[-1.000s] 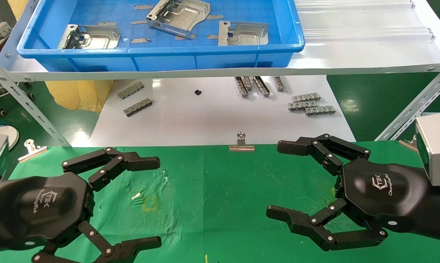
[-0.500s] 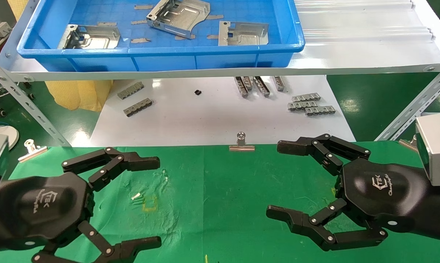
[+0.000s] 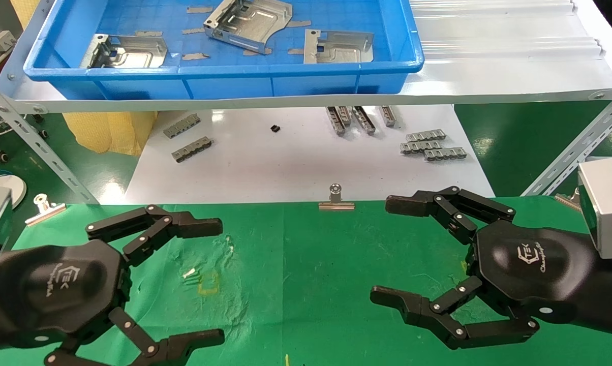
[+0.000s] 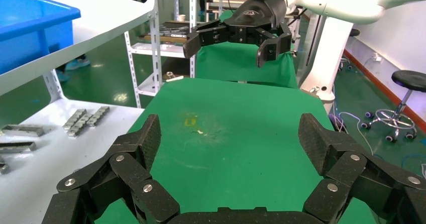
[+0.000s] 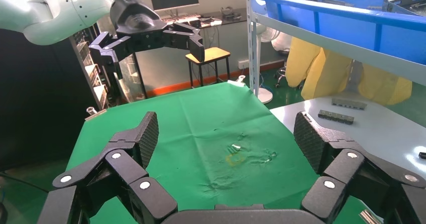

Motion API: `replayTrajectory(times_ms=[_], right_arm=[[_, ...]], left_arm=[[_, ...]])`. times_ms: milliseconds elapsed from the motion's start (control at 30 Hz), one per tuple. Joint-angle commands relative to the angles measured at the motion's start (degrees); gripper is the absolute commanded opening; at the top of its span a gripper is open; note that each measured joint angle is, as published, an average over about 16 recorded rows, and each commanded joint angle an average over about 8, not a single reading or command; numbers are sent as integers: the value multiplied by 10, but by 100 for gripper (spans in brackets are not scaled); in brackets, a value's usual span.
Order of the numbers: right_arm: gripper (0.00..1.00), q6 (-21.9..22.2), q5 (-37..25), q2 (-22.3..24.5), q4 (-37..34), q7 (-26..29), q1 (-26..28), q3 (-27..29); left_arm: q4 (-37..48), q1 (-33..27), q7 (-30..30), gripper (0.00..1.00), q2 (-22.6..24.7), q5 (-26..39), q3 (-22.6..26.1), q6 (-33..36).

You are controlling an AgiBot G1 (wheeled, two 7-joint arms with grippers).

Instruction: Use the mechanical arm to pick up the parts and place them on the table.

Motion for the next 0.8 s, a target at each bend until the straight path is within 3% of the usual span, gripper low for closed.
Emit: replayTrajectory(times_ms=[33, 567, 800], right_arm=[[100, 0, 0, 0, 0, 0, 0, 0], [100, 0, 0, 0, 0, 0, 0, 0], [12, 0, 0, 0, 0, 0, 0, 0]], left_arm=[[0, 0, 0, 100, 0, 0, 0, 0], [0, 0, 0, 100, 0, 0, 0, 0], [0, 0, 0, 100, 0, 0, 0, 0]])
